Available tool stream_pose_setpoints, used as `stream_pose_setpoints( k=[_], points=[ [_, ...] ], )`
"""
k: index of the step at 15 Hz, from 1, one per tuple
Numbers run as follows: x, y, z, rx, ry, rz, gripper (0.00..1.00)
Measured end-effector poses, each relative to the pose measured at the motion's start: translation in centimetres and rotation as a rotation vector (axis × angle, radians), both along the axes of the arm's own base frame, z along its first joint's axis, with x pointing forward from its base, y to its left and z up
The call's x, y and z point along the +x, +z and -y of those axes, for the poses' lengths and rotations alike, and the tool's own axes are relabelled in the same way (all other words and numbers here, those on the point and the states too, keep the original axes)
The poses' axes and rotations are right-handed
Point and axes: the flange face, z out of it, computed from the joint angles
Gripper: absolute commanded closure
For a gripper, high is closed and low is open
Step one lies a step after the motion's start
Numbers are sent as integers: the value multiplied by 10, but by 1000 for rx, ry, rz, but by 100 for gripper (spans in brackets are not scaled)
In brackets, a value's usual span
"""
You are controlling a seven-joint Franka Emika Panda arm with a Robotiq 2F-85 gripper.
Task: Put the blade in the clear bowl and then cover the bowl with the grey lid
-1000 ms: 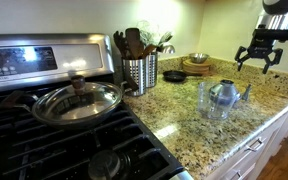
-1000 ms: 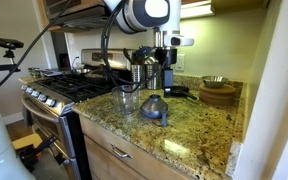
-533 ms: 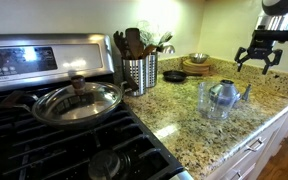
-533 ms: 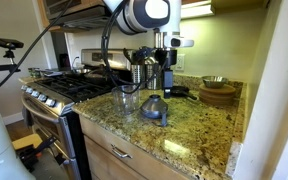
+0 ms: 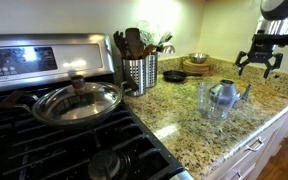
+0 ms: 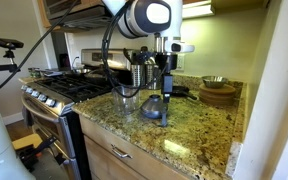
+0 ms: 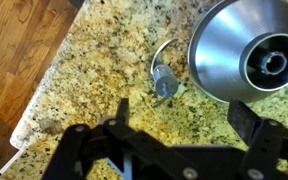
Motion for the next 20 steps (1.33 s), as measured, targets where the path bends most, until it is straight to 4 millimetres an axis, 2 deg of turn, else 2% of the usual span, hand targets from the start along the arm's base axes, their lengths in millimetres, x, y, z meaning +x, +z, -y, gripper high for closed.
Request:
stream_pose_setpoints(
  k=[2,4,7,11,12,15,17,18,20],
  points=[
    [0,-6,2,2,-5,-5,0],
    [1,-13,4,0,-10,-4,4],
    [2,-21,6,3,-19,-3,3],
    [2,-30,8,14,-33,-7,9],
    [2,-32,8,18,-34,-10,11],
    [2,-36,8,30,-34,-13,32],
    [2,-38,8,35,-36,-13,38],
    [1,-38,9,37,-37,-14,36],
    [1,-40,10,43,-40,-15,39]
  ],
)
